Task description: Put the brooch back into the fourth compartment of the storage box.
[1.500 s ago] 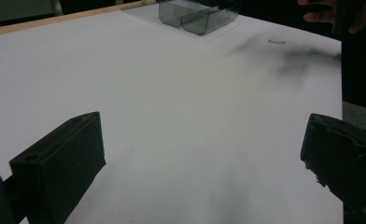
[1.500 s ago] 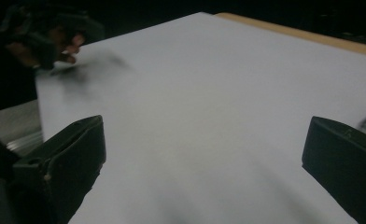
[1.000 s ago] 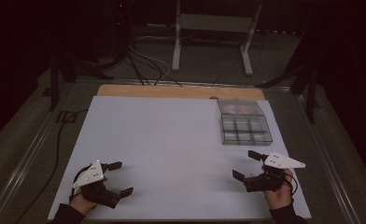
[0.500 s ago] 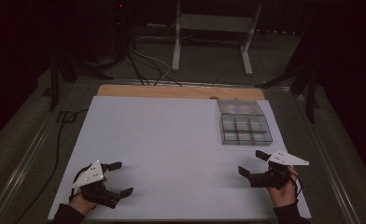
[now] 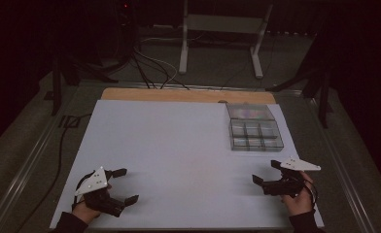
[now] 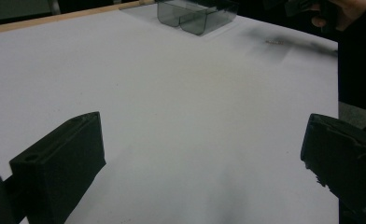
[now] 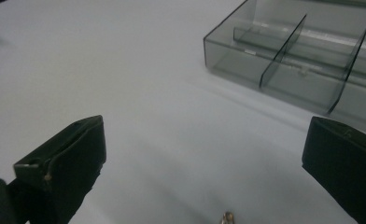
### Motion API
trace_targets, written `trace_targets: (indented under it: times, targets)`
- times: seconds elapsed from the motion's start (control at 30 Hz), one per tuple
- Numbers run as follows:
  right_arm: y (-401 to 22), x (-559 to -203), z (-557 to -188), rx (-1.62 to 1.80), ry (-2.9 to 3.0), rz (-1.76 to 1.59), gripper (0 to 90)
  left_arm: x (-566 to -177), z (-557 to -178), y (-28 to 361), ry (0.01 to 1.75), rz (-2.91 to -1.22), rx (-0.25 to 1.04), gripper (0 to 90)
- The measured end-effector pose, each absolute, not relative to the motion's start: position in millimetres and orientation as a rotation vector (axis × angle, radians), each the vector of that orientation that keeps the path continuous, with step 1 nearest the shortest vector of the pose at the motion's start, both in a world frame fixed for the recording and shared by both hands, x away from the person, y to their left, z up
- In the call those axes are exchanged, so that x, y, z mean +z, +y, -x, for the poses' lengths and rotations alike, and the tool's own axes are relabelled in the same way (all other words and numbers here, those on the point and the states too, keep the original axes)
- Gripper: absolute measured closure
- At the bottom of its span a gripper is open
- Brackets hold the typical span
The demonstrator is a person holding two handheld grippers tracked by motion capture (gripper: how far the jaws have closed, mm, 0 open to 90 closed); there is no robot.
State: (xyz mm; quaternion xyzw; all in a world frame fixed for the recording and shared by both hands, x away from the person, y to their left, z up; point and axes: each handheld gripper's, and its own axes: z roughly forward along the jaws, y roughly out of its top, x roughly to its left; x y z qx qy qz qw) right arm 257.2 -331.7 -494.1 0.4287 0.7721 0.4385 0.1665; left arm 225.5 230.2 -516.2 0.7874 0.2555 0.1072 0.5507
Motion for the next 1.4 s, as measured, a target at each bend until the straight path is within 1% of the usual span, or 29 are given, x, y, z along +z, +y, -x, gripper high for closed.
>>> trace_targets:
  times: [0.3,0.37,0.43,0.47,0.5,0.57,0.8,0.9,0.93,1.0,1.07,1.17,1.33,1.4]
  targets:
    - [-333.8,-503.5,-257.1,1.133,2.257,-1.27,0.0,-516.2,-225.9,230.4,0.606,-1.861,0.252,1.2]
    - [-333.9,-504.6,-256.0,1.109,2.249,-1.281,7.9,-516.2,-225.6,230.6,0.604,-1.863,0.252,1.2]
    - [-334.8,-504.8,-255.3,1.104,2.249,-1.292,8.6,-516.1,-225.6,230.8,0.602,-1.863,0.251,1.3]
    - [-335.3,-504.8,-254.6,1.091,2.253,-1.285,10.5,-516.0,-225.7,230.8,0.602,-1.861,0.251,1.2]
    - [-336.4,-504.8,-253.9,1.088,2.261,-1.285,14.9,-516.0,-225.6,230.8,0.603,-1.861,0.25,1.2]
    - [-338.6,-505.3,-252.8,1.074,2.271,-1.287,16.6,-516.1,-225.4,230.7,0.601,-1.864,0.253,1.2]
    - [-345.1,-507.0,-249.0,0.978,2.312,-1.267,41.8,-516.0,-225.6,230.8,0.601,-1.861,0.251,1.2]
    - [-346.4,-508.5,-249.0,0.961,2.328,-1.271,47.2,-516.2,-225.5,230.5,0.602,-1.863,0.25,1.2]
    - [-346.6,-509.0,-248.9,0.951,2.332,-1.267,50.5,-516.2,-225.4,230.5,0.601,-1.864,0.25,1.2]
    - [-347.1,-509.6,-248.6,0.945,2.347,-1.261,52.8,-516.2,-225.7,230.6,0.602,-1.862,0.248,1.3]
    - [-347.3,-510.6,-249.0,0.924,2.36,-1.26,57.1,-516.4,-225.8,230.6,0.604,-1.863,0.248,1.2]
    - [-346.8,-512.3,-249.3,0.901,2.375,-1.258,59.6,-516.3,-225.8,230.7,0.603,-1.863,0.25,1.2]
    - [-344.4,-514.3,-249.7,0.87,2.407,-1.254,71.5,-516.6,-225.9,230.7,0.604,-1.866,0.247,1.2]
    - [-343.5,-514.2,-250.0,0.847,2.41,-1.26,74.8,-516.7,-226.2,230.6,0.604,-1.865,0.245,1.2]
